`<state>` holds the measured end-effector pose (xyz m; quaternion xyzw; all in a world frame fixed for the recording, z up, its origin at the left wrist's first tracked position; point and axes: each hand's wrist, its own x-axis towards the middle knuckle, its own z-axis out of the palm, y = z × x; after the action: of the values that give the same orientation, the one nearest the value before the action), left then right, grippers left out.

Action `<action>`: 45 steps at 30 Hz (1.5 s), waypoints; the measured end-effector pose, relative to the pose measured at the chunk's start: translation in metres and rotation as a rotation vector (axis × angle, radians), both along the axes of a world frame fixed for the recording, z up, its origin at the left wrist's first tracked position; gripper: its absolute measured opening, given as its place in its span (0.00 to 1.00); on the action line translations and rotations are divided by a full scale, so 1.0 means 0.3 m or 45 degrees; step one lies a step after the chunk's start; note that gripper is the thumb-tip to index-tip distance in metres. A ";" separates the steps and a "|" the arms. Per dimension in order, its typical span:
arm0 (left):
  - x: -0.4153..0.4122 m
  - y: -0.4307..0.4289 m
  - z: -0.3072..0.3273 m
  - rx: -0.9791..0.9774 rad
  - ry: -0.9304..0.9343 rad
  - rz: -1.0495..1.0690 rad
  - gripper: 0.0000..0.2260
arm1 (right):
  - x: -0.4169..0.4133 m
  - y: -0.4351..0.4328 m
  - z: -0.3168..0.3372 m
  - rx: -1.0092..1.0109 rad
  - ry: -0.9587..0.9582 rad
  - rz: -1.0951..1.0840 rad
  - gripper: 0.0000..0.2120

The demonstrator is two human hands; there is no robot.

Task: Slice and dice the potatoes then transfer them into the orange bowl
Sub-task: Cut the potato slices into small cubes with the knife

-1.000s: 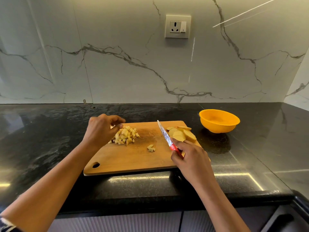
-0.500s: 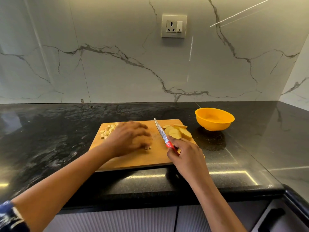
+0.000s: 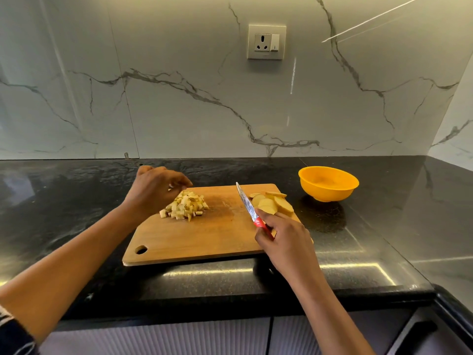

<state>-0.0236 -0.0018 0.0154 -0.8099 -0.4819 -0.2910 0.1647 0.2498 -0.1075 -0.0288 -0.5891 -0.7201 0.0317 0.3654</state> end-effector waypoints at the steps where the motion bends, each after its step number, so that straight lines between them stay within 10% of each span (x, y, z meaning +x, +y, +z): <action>1: -0.004 -0.003 0.000 0.005 -0.002 0.072 0.08 | -0.001 0.000 -0.002 0.006 0.002 -0.001 0.21; 8: 0.126 -0.013 0.010 -0.016 0.189 0.082 0.17 | 0.030 0.047 0.022 0.100 0.100 -0.149 0.19; 18: 0.478 0.218 0.021 -0.978 0.285 -0.249 0.22 | 0.043 0.072 0.028 -0.002 0.043 -0.193 0.21; 45: 0.111 -0.029 -0.020 -0.675 -0.002 -0.602 0.17 | -0.035 -0.046 0.035 -0.016 -0.121 -0.116 0.21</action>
<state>0.0096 -0.0105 0.0094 -0.9134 -0.3400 -0.1864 -0.1236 0.2393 -0.1214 -0.0184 -0.6244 -0.7088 -0.0082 0.3281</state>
